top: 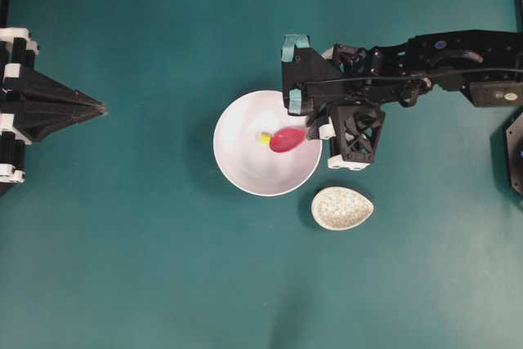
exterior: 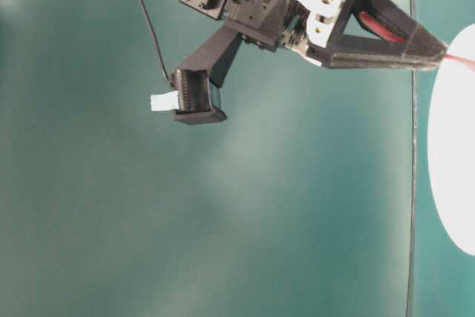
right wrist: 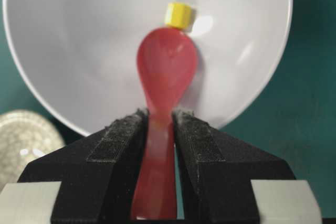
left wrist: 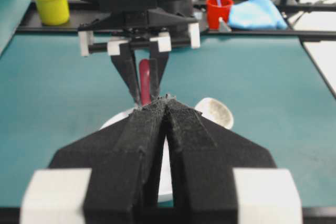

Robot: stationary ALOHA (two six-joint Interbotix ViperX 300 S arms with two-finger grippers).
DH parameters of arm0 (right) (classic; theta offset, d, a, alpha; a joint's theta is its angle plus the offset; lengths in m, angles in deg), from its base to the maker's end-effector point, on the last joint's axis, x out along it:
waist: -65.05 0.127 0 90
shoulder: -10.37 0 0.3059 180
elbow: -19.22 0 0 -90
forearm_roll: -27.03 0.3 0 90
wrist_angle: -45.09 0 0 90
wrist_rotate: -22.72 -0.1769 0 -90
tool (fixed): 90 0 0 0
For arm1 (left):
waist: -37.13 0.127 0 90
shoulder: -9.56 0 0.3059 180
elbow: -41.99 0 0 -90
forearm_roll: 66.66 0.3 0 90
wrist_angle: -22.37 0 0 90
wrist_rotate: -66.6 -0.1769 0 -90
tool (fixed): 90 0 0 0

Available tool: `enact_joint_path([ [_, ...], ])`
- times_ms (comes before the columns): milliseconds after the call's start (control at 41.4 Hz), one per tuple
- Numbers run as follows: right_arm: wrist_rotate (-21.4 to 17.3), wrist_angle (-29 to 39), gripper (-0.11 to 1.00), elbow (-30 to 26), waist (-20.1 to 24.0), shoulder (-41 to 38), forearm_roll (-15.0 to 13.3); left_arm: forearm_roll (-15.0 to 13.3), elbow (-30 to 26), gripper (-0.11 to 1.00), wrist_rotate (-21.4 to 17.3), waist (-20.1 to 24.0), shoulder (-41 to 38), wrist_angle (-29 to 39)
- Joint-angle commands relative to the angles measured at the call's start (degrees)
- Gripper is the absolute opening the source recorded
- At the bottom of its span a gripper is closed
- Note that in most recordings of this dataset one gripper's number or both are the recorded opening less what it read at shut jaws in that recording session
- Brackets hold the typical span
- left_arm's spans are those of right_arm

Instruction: Scoop the yellow hexagonal prism block from the bowl with a spoon using the right arm.

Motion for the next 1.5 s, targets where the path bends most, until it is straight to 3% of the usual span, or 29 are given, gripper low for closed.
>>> enact_joint_path([
  [0,0.09,-1.23,0.25,-1.41,-0.09,0.26,0.0,0.18,-1.41,0.0,0.09,-0.09,-0.53,0.18],
  [1016,0.09,-10.81,0.25,-1.32,0.53,-2.72,1.41,0.18,-1.49,0.0,0.44,-0.09,-0.53,1.05],
  [1475,-0.44,-7.21,0.25,-2.02,0.62,8.17,0.97,0.18,-1.49,0.0,0.62,-0.09,-0.44,1.05],
])
